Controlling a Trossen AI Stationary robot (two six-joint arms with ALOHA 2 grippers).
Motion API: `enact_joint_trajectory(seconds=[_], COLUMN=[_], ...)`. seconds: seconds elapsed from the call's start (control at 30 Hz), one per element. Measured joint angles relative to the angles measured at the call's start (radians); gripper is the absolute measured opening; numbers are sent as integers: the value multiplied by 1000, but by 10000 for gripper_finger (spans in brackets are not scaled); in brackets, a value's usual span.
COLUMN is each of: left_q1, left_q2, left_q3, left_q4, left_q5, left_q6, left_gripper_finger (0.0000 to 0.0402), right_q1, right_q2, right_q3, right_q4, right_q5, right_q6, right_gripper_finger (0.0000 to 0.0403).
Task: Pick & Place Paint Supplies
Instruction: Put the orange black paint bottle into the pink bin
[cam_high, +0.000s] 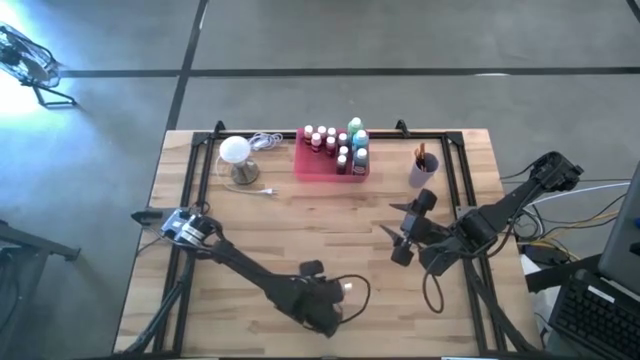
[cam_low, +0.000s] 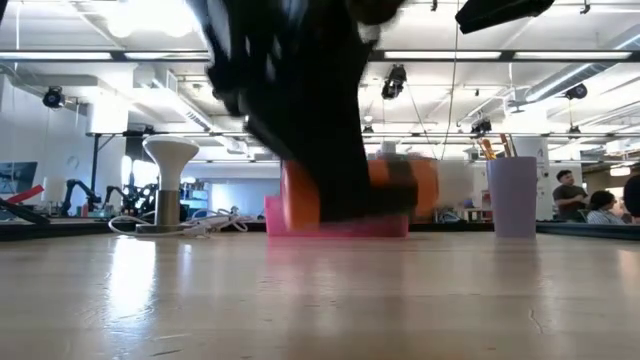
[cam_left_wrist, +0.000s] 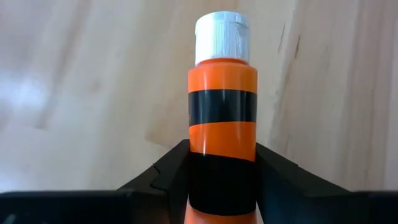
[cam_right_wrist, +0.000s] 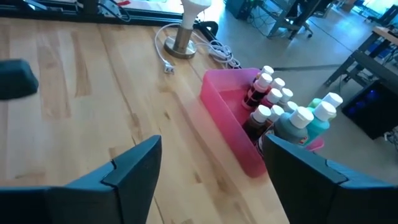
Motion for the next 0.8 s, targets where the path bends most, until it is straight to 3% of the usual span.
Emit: enact_joint_trajectory(seconds=[0.2,0.4,0.63,0.8], left_q1=[-11,-11,4,45], left_q2=[-73,-260,-536,-641], left_q3=[-100,-354,-780,-1047], left_q4=[-12,155,728,1280], left_q5=[-129,-267,-336,-305], left_q6=[22,9,160,357], left_gripper_finger=[147,147,147,147], right_q1=[0,1,1,-4], right_q2=[17,36,72,133], right_q3=[-13,-83,-201,-282], right_q4=[-4,53,342,736], right_q5=[-5,-9,-6,-7], right_q6=[49,104,41,-147], right_gripper_finger=[289,302,311,313])
